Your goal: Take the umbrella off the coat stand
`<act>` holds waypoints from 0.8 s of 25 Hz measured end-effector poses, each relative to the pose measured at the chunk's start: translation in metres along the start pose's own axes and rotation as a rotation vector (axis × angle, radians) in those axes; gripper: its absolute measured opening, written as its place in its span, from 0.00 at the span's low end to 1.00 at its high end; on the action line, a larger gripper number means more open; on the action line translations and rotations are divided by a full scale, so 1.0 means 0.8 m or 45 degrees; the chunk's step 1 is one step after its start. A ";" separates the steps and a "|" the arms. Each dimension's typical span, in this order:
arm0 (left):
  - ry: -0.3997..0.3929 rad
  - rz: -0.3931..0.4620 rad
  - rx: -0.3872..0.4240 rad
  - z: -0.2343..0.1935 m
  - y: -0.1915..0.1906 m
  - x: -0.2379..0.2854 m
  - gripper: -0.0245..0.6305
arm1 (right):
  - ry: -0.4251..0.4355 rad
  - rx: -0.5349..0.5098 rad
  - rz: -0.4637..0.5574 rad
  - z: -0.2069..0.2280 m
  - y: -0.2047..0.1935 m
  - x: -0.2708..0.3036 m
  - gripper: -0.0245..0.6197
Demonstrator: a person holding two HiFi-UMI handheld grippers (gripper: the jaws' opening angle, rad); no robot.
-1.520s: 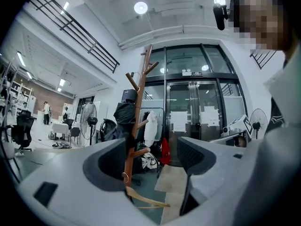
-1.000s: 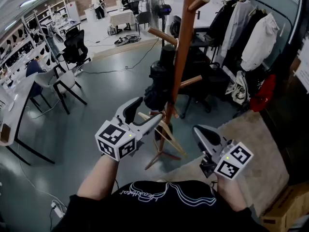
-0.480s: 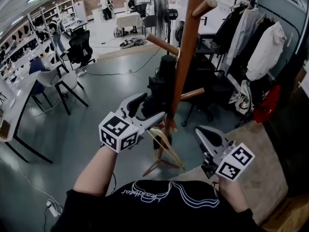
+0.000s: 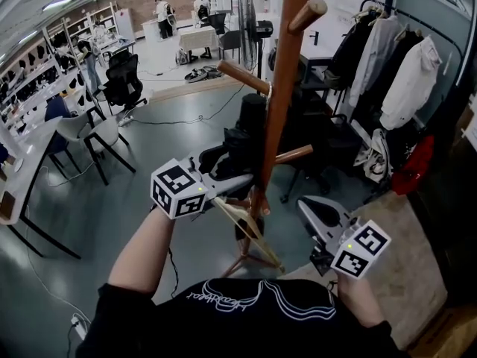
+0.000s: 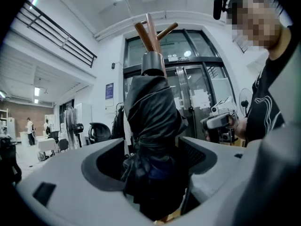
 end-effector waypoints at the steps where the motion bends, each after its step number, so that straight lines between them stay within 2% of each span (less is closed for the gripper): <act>1: -0.027 0.000 0.004 -0.002 0.000 0.002 0.56 | -0.002 0.004 -0.004 0.001 -0.003 0.001 0.04; 9: -0.172 0.002 0.008 -0.006 0.000 0.017 0.56 | -0.009 0.021 -0.012 0.008 -0.011 0.005 0.04; 11: -0.204 0.007 0.006 -0.003 -0.002 0.019 0.47 | -0.012 0.022 -0.007 0.009 -0.013 0.002 0.04; 20: -0.211 0.017 0.013 0.002 -0.001 0.021 0.42 | -0.038 0.037 -0.010 0.013 -0.017 -0.010 0.04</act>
Point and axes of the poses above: the fingertips, and each gripper's own axes: x forward along the fingers, z to its right, y out of its top, the point moved 9 cm from there along -x, backward along the fingers, and after that the axes turned 9 degrees about -x, right-handed, at the moved point
